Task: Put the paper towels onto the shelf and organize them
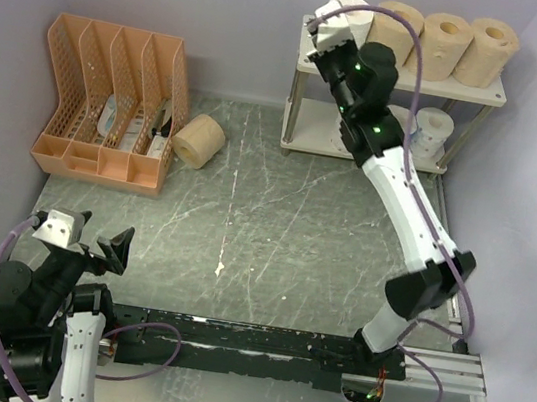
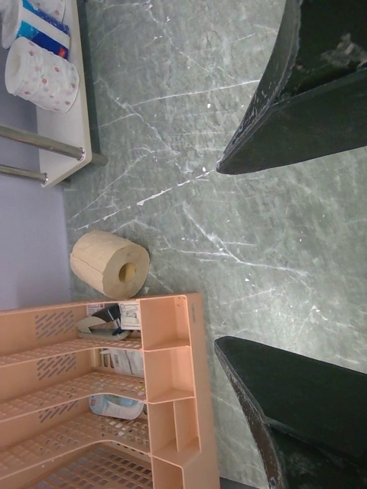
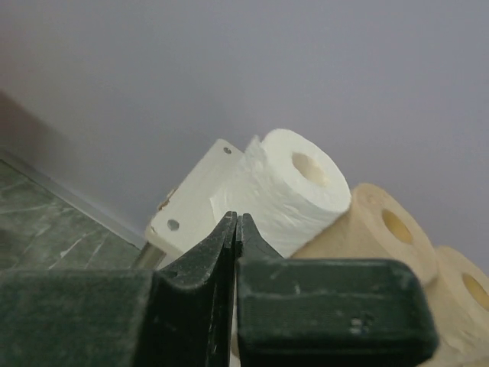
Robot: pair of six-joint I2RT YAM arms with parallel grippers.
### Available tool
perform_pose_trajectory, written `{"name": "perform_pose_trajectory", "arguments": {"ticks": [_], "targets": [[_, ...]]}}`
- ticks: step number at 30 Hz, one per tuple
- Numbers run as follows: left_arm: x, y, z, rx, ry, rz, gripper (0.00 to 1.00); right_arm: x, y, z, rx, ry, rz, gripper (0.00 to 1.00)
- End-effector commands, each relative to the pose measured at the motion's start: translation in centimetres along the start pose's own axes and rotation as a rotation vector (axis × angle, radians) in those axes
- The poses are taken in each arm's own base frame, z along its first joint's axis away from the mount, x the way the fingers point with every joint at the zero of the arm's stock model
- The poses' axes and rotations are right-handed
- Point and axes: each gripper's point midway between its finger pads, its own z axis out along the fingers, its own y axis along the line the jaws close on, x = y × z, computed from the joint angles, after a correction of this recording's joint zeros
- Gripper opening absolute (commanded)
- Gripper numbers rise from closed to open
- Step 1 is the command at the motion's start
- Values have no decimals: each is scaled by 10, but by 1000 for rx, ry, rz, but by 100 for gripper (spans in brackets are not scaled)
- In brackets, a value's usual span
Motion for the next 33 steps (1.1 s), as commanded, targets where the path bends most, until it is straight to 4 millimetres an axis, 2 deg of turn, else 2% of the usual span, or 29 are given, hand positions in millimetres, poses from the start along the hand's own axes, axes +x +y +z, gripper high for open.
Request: {"name": "perform_pose_trajectory", "arguments": {"ticks": [1,6,7,8,9,10,11,12,18,19,23,24,26,33], "targets": [[-7,-4,-3,16,-39,22,99,-10,-7,-32,9,-17,44,0],[-8,-6,-5,19,-47,28,99,-2,-6,-52,0,8,52,0],[-7,-6,-5,21,-48,29,99,-3,-9,-54,13,-1,45,3],[-7,-6,-5,21,-47,30,99,-4,-10,-53,22,-13,38,24],[-8,-6,-6,23,-49,31,99,-5,-12,-51,31,-23,30,62],[-8,-7,-6,25,-48,30,99,-7,-12,-46,26,-28,14,92],[-8,-6,-5,24,-47,30,99,-4,-8,-37,14,-18,-6,99],[-7,-6,-5,22,-46,29,99,-9,-10,-28,3,-15,-20,100],[-7,-5,-5,17,-48,27,99,0,-13,28,44,16,-67,100],[-7,-5,-5,16,-46,26,99,8,-26,34,75,19,-59,100],[-8,-5,-6,11,-51,25,99,32,-39,58,123,37,-8,100],[-8,-5,-6,11,-53,25,99,33,-44,59,140,37,-3,100],[-8,-4,-6,11,-50,24,99,62,-35,76,162,90,-19,100],[-7,-5,-5,14,-48,25,99,94,-42,97,228,120,-51,100]]}}
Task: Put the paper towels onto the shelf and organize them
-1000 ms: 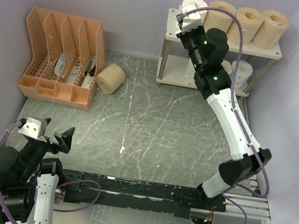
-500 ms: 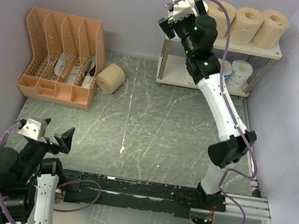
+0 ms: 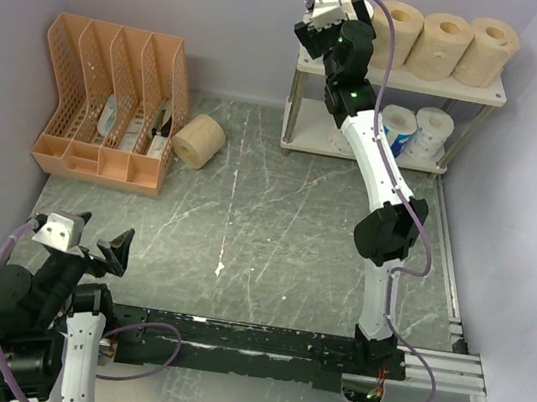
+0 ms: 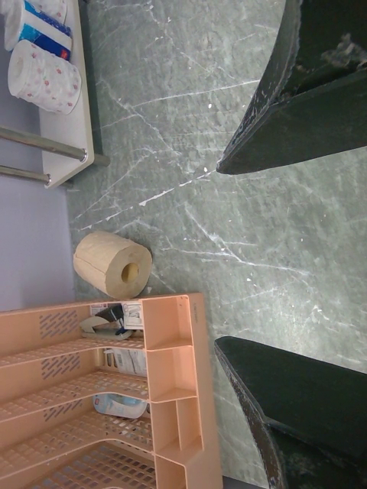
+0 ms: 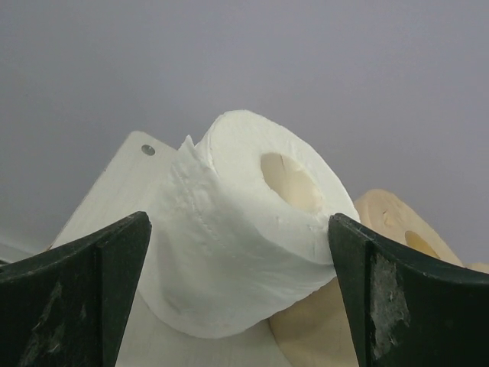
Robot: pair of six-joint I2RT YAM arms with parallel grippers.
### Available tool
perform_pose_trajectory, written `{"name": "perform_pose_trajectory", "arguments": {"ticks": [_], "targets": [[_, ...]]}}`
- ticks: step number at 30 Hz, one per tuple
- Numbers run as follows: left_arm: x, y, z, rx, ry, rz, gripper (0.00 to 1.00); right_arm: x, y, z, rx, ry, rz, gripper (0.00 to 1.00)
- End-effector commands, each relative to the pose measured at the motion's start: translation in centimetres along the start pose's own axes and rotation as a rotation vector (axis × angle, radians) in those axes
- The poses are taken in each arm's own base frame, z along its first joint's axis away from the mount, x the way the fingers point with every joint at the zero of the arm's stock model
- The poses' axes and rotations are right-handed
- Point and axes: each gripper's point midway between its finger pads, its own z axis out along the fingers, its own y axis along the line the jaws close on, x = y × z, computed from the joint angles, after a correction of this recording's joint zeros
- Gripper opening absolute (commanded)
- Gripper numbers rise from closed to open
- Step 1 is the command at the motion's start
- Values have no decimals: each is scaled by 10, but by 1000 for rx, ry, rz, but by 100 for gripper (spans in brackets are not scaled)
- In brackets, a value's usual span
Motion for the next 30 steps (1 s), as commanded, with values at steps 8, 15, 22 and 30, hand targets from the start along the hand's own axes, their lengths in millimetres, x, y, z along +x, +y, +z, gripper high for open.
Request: {"name": "perform_pose_trajectory", "arguments": {"ticks": [8,15,22,30], "targets": [[-6,-2,0,14,-29,14,99,56,10,13,-47,117,55,33],[-6,-2,0,15,-29,13,99,74,46,-9,-230,202,149,0],[-7,-3,-2,14,-36,17,99,43,72,-73,-351,155,203,0],[-7,-5,-4,20,-43,24,99,0,76,-139,-420,93,232,0]]}}
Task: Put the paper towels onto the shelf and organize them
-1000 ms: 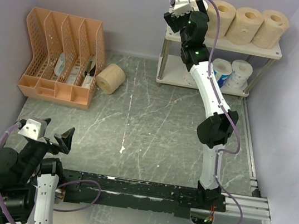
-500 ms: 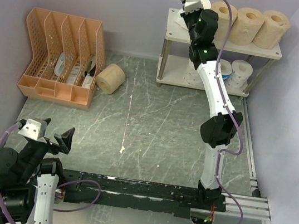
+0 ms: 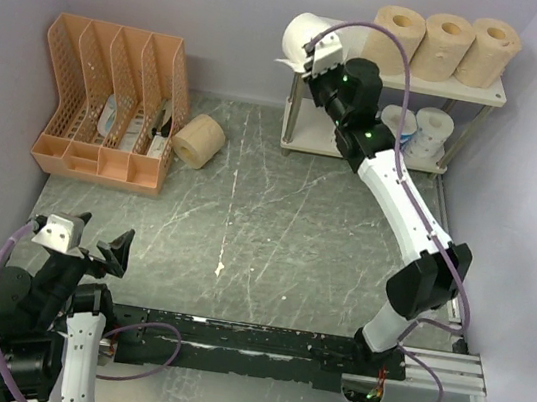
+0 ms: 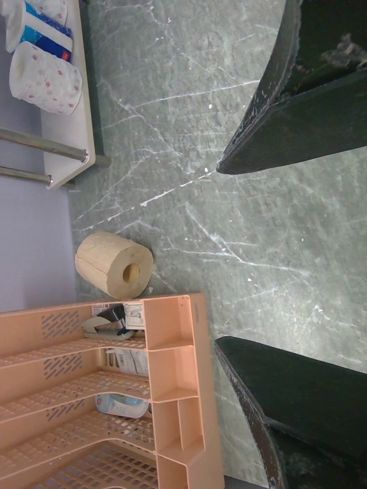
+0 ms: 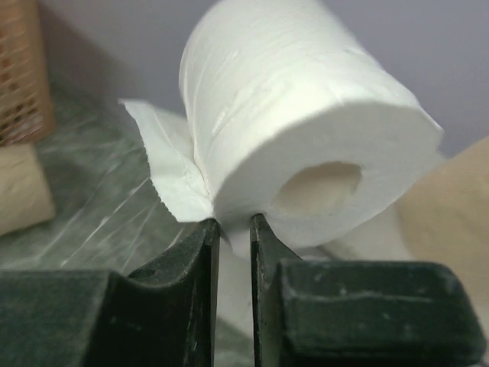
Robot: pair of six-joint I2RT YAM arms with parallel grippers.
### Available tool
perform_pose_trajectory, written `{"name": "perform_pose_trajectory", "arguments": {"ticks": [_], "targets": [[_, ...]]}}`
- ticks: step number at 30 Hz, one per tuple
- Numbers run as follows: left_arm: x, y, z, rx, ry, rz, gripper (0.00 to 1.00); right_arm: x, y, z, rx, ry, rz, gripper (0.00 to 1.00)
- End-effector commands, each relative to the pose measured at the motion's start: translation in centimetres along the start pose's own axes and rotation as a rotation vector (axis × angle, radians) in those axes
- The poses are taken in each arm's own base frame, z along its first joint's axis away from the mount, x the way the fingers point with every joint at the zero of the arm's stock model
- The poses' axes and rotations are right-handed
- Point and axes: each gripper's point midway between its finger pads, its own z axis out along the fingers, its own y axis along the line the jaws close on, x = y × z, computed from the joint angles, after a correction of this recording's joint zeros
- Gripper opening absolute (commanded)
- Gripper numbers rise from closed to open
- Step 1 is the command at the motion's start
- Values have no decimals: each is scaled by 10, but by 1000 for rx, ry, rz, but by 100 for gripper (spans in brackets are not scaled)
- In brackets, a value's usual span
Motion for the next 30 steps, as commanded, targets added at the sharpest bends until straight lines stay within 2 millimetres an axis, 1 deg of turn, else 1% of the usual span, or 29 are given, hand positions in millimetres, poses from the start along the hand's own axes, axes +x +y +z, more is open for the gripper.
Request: {"name": "perform_pose_trajectory", "arguments": {"ticks": [1,2,5,9,11,14,16,17,18,19,20,21,24,26,29,30], "targets": [[-7,-4,-4,17,-40,24,99,8,35,-34,-108,62,56,0],[-7,-4,-4,16,-42,25,99,4,41,-41,-113,59,56,0],[-7,-5,-5,17,-43,26,99,5,48,-68,-117,59,72,0],[-8,-6,-6,22,-48,30,99,11,57,-108,-125,52,141,0],[-8,-6,-6,25,-47,31,99,15,66,-126,-149,51,187,0],[-7,-7,-6,28,-45,33,99,28,84,-151,-194,67,269,0],[-8,-8,-7,30,-48,35,99,46,97,-164,-221,95,321,0],[-8,-8,-7,30,-50,36,99,58,104,-169,-234,114,336,9],[-8,-8,-7,30,-49,36,99,68,111,-173,-249,128,345,29],[-8,-8,-7,32,-48,35,99,78,117,-177,-255,149,354,59],[-8,-8,-7,32,-48,36,99,91,123,-181,-258,182,366,97],[-8,-8,-7,31,-48,36,99,101,129,-184,-266,211,380,100],[-8,-8,-7,29,-50,36,99,119,151,-191,-327,291,446,100],[-8,-8,-7,28,-52,36,99,130,170,-195,-378,342,473,100],[-8,-8,-7,27,-50,35,99,146,193,-201,-368,364,407,100],[-8,-8,-7,27,-51,34,99,148,200,-204,-361,352,372,100]]}}
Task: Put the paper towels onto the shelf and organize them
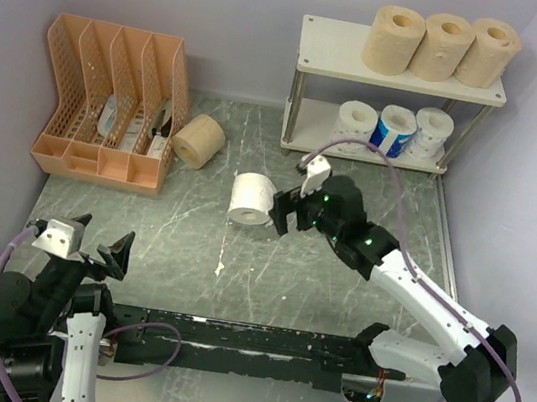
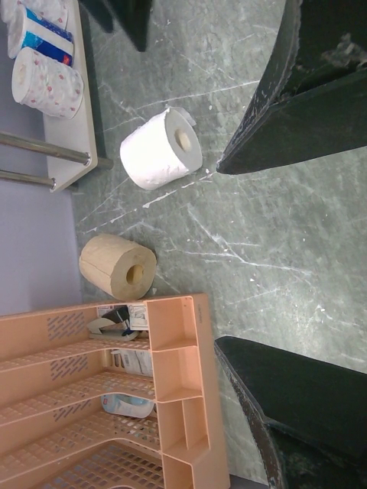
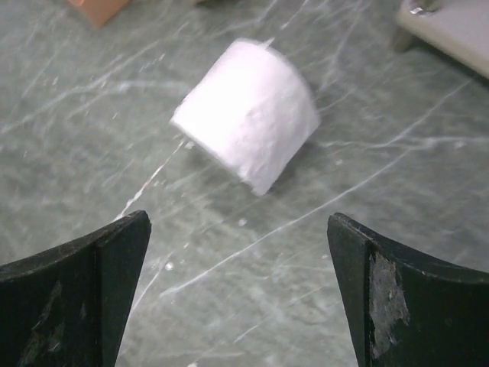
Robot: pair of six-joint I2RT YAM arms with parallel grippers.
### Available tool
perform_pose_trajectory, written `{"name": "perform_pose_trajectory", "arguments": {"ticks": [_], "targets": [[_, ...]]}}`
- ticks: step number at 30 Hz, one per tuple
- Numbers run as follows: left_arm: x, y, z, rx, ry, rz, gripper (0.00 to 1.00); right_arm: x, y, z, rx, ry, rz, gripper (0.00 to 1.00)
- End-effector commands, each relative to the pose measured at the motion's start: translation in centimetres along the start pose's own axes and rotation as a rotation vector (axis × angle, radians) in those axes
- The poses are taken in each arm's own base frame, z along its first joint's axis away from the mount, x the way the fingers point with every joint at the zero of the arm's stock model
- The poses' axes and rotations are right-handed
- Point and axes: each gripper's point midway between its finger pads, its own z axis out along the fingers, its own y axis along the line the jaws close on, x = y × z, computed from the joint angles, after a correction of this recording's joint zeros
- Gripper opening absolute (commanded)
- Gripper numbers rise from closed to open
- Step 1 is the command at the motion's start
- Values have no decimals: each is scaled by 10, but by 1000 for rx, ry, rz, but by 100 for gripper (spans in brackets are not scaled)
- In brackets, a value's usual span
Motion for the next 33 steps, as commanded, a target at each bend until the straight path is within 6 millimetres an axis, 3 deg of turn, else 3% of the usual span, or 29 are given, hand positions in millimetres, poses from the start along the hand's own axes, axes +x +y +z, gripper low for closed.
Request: {"name": "perform_pose_trajectory", "arguments": {"ticks": [1,7,13,23,27,33], "targets": [[-7,-4,-4,16,-34,21,99,20,28,4,1,-7,-55,100],[-7,-5,-4,18,-37,23,99,48,46,25,18,26,-201,100],[-7,-6,-5,21,-43,27,99,67,27,56,189,103,-314,100],[-7,-6,-5,22,-42,27,99,59,12,98,311,74,-391,98],[-7,-6,-5,26,-40,28,99,67,13,118,270,95,-374,90],[-8,-5,-5,18,-45,27,99,77,-3,139,269,114,-325,79]]}}
